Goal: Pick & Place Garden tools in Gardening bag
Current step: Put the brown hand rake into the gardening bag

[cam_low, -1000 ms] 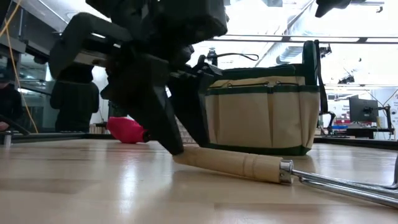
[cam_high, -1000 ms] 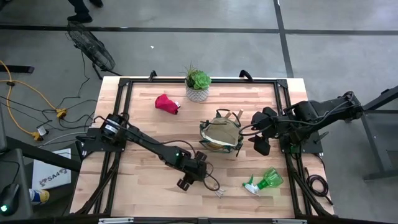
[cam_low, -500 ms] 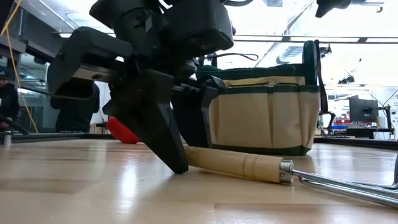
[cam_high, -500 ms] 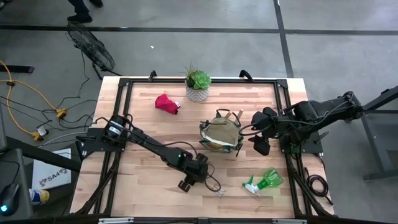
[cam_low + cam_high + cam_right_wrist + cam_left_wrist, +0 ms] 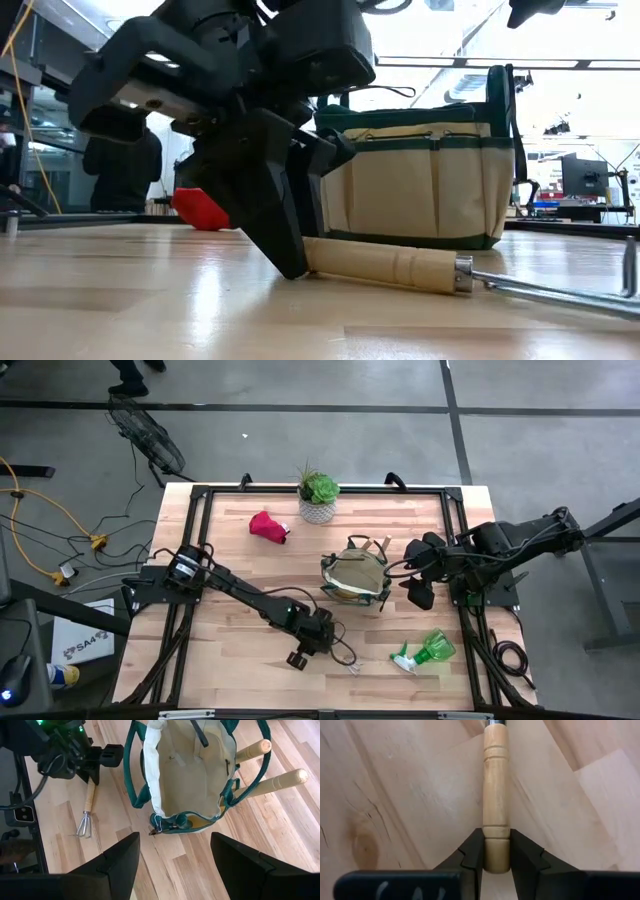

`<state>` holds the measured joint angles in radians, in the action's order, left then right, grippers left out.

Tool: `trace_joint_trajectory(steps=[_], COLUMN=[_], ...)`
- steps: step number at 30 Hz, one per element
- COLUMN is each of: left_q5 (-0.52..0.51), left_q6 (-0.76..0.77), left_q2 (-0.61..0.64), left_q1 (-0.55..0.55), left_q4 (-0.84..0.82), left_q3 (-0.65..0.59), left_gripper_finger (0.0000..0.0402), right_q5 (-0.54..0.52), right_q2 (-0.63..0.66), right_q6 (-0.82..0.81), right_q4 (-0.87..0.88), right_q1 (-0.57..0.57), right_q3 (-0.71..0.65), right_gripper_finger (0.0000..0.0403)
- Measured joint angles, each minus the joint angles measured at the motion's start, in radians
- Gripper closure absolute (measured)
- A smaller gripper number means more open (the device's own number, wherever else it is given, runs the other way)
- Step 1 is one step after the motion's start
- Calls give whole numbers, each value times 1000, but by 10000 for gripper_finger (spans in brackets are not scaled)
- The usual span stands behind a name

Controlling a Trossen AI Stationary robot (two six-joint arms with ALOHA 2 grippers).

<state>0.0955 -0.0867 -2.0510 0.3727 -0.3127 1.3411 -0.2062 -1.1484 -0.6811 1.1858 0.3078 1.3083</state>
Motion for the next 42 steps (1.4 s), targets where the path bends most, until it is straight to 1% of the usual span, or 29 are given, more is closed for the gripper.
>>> trace_joint_trajectory(steps=[4,9,12,15,20,23,26,31,33,37,39,42], left_q5=[8,50,124,217,383,410,424,439,439,437,434,409], left_q6=[97,228,300,367,498,540,547,587,593,619,638,656], left_q2=[7,20,28,28,28,29,29,29,29,30,30,31], left_q1=[-1,-15,-36,-60,-111,-145,-177,-229,-250,-292,-315,-350], left_q4=[-21,-219,-357,-534,-730,-811,-860,-946,-979,-990,-989,-989], left_q3=[5,77,159,254,397,485,563,692,744,834,870,909], left_gripper_finger=[340,340,340,340,340,340,340,340,340,340,340,340], right_q5=[0,4,3,-1,-4,4,28,25,3,-95,-156,-246], right_q2=[0,0,0,0,0,0,0,0,0,-7,-19,-52], right_q6=[0,6,31,60,112,150,190,215,204,190,236,363], right_q4=[0,-23,-49,-79,-142,-198,-253,-283,-284,-334,-383,-452], right_q1=[0,0,0,0,0,0,11,73,110,206,246,285], right_q3=[0,0,0,0,0,0,0,0,0,0,0,0], right_gripper_finger=[167,167,167,167,167,167,167,167,167,172,175,176])
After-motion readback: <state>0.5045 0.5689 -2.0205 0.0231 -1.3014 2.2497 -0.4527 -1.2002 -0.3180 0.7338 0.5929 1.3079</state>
